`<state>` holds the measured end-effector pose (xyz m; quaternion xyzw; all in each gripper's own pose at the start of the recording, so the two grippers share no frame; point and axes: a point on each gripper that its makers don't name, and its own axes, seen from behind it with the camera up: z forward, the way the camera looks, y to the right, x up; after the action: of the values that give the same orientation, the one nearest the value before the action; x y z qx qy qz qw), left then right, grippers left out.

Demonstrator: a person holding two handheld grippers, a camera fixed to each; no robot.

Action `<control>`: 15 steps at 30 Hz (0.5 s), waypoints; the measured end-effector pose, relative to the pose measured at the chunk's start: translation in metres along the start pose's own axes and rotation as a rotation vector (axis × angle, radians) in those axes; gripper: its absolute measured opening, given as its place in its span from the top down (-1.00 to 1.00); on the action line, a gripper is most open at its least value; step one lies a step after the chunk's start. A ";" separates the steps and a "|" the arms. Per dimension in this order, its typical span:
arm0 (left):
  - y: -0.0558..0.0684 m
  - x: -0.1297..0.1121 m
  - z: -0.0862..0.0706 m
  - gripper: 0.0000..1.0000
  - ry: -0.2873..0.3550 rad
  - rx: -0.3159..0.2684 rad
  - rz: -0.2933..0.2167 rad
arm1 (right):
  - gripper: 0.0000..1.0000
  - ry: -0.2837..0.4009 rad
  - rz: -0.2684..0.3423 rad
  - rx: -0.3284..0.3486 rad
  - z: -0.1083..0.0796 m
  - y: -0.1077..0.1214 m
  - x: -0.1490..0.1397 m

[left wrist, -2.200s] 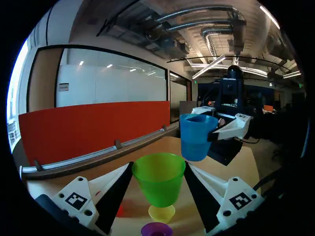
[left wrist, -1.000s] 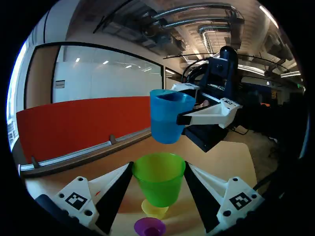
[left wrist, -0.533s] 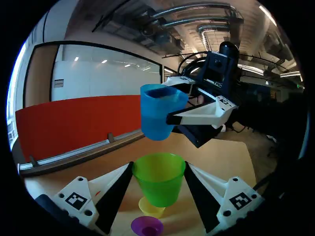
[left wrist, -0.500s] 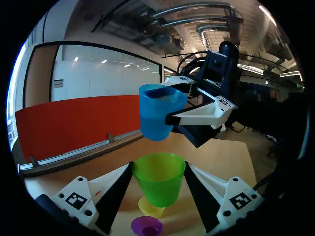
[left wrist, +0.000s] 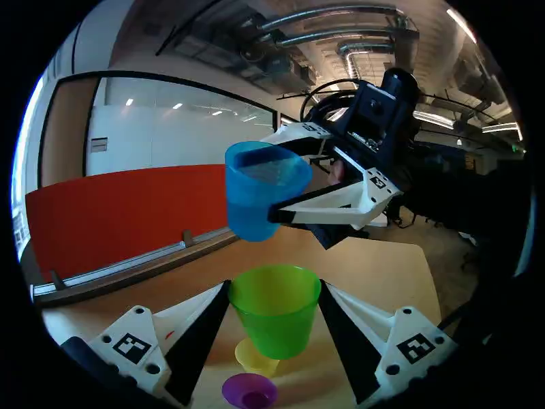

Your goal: Pour water

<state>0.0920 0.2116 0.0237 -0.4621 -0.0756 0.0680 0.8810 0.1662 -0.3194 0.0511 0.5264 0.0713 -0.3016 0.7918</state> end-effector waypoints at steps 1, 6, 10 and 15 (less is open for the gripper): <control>0.000 0.000 0.000 -0.80 -0.001 0.000 0.002 | -0.79 -0.001 -0.004 0.002 0.000 0.000 0.000; 0.001 -0.002 0.001 -0.80 -0.004 0.003 0.010 | -0.79 -0.009 -0.040 0.004 0.002 -0.003 -0.001; 0.002 -0.003 0.002 -0.80 -0.007 -0.003 0.007 | -0.79 -0.018 -0.079 0.004 0.004 -0.004 -0.004; 0.004 -0.005 0.004 -0.80 -0.008 -0.010 0.005 | -0.80 -0.030 -0.116 0.006 0.007 -0.003 -0.007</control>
<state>0.0865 0.2162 0.0226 -0.4663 -0.0786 0.0717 0.8782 0.1572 -0.3238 0.0549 0.5192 0.0886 -0.3551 0.7724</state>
